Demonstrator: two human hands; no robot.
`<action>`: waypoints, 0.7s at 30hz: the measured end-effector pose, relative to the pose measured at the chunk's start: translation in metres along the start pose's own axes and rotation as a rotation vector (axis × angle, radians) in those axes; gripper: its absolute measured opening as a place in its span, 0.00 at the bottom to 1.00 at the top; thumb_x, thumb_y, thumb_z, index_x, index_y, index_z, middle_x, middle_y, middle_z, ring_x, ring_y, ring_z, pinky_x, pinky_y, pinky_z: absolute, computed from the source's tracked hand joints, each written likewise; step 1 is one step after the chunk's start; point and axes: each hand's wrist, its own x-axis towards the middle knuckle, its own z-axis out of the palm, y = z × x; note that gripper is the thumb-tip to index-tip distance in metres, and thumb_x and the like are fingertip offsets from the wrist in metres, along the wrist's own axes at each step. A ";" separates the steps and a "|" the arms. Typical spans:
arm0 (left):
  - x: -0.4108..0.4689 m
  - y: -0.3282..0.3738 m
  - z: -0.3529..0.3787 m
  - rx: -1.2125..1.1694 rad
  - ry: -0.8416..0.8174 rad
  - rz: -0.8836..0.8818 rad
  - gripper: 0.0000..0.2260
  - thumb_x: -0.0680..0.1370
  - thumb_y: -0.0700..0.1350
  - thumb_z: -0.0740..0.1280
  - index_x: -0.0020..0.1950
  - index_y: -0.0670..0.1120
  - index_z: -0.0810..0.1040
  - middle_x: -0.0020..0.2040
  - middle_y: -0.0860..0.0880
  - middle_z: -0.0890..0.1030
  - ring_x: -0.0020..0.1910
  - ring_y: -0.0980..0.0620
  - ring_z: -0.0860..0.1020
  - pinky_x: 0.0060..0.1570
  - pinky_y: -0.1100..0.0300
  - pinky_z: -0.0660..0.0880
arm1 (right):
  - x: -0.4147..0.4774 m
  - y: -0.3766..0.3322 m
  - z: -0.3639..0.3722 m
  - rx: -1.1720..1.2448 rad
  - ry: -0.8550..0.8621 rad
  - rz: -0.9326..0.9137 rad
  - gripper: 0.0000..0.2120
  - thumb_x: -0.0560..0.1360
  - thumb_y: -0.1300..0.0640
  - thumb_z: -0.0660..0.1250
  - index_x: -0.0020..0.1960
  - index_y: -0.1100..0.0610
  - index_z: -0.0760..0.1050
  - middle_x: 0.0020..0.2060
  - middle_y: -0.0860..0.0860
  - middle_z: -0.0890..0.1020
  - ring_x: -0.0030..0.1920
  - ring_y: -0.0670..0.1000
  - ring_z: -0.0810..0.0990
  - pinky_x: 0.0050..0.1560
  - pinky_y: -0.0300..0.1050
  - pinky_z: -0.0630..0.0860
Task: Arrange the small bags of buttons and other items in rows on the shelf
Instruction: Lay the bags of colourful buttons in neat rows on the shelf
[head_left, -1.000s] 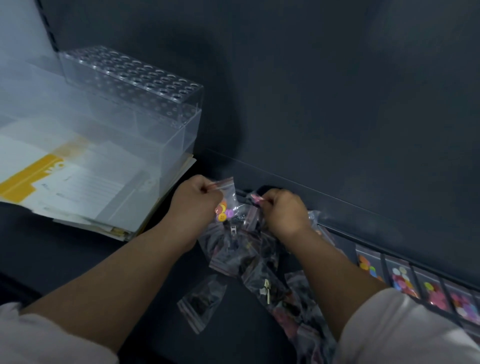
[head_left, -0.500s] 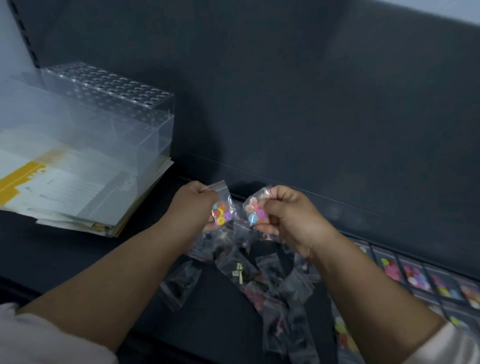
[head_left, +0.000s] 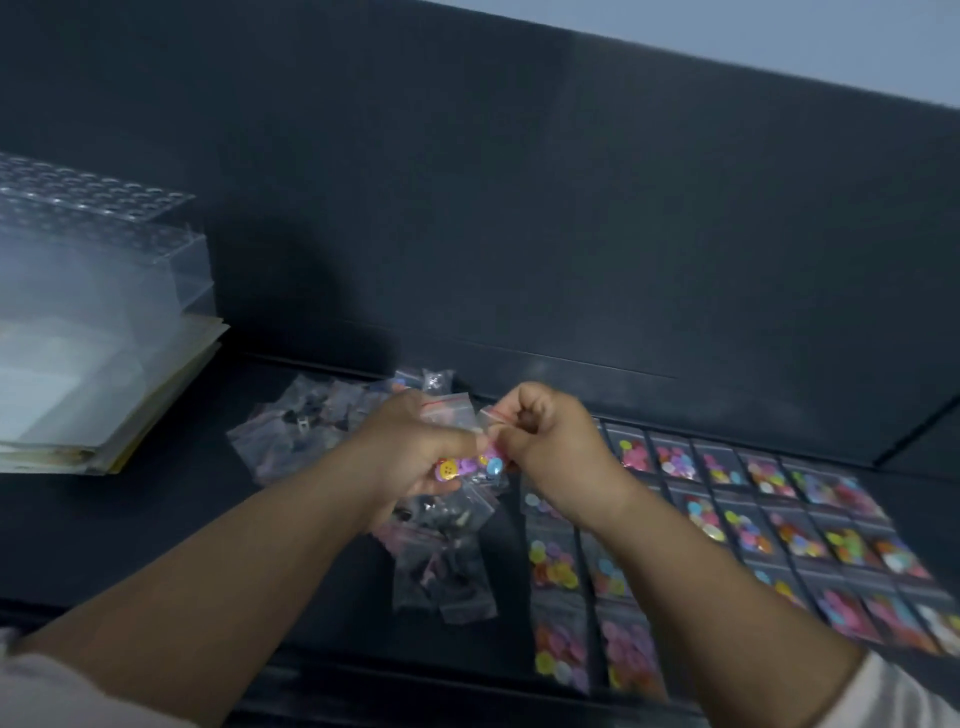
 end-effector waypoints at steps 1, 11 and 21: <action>-0.002 -0.001 0.007 0.025 0.007 0.017 0.13 0.70 0.37 0.74 0.52 0.45 0.75 0.47 0.43 0.84 0.41 0.49 0.82 0.39 0.58 0.79 | -0.006 0.000 -0.007 0.042 0.010 0.026 0.11 0.74 0.70 0.64 0.37 0.57 0.71 0.27 0.51 0.76 0.25 0.45 0.71 0.28 0.38 0.70; -0.017 -0.009 0.076 0.004 0.096 0.063 0.17 0.69 0.35 0.74 0.54 0.44 0.74 0.50 0.42 0.82 0.46 0.45 0.82 0.37 0.58 0.77 | -0.062 0.019 -0.067 0.623 -0.017 0.433 0.05 0.74 0.61 0.68 0.41 0.55 0.74 0.33 0.51 0.79 0.31 0.46 0.77 0.32 0.38 0.76; -0.033 -0.019 0.129 -0.132 0.101 -0.126 0.06 0.75 0.35 0.66 0.50 0.43 0.74 0.51 0.39 0.81 0.48 0.44 0.81 0.34 0.57 0.77 | -0.108 0.042 -0.135 0.467 0.042 0.552 0.09 0.73 0.66 0.67 0.40 0.54 0.72 0.28 0.49 0.79 0.27 0.45 0.75 0.29 0.38 0.73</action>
